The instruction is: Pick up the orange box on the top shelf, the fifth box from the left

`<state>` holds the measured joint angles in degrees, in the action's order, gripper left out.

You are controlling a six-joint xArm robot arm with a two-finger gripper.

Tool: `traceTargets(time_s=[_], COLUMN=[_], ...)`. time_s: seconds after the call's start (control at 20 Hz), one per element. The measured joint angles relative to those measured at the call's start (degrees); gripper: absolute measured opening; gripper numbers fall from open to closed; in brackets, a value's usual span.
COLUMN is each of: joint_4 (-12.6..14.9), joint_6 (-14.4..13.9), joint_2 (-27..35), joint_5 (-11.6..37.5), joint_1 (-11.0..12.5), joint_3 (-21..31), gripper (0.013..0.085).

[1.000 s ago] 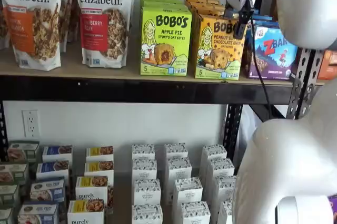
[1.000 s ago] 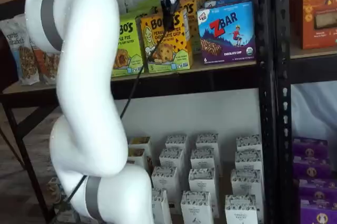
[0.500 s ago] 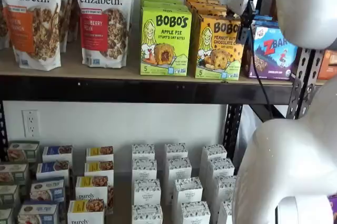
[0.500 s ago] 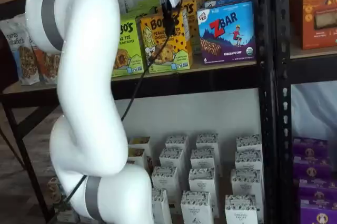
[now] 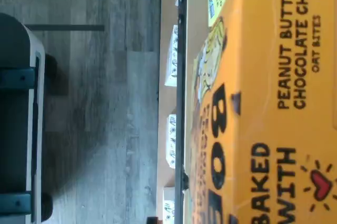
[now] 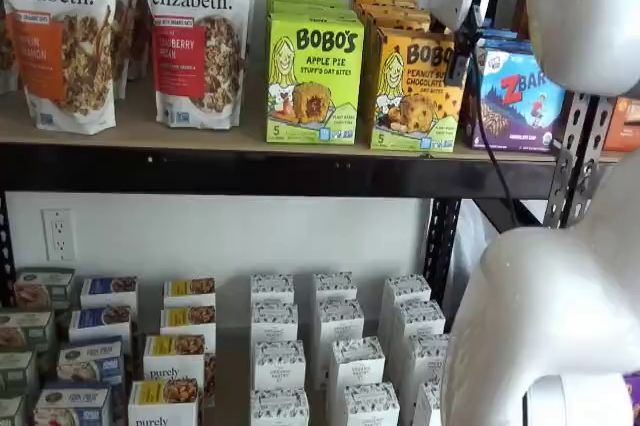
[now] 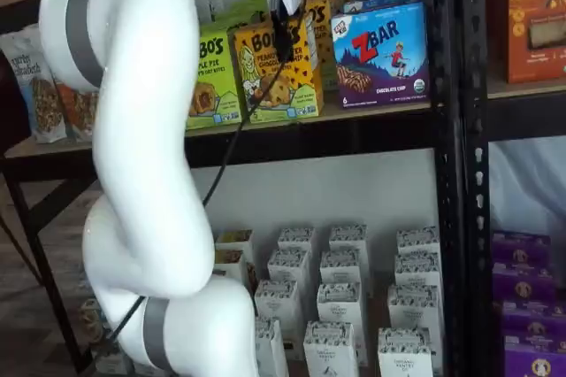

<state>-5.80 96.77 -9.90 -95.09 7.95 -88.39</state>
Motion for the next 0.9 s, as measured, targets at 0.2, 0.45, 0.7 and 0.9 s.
traceTargets(time_s=[0.2,0.45,0.7,0.9], joint_4=[-0.32,-0.76,-1.02,-1.13], joint_6=[0.14,0.4,0.69,0.9], joint_2=[-0.08,0.01,0.22,0.24], joint_5=[0.19,0.04,-0.24,-0.04], joint_1=[0.19,0.54,0.88,1.08], joint_3=[0.02,-0.23,-0.46,-0.38], gripper=[0.057,0.049,0.049,0.049])
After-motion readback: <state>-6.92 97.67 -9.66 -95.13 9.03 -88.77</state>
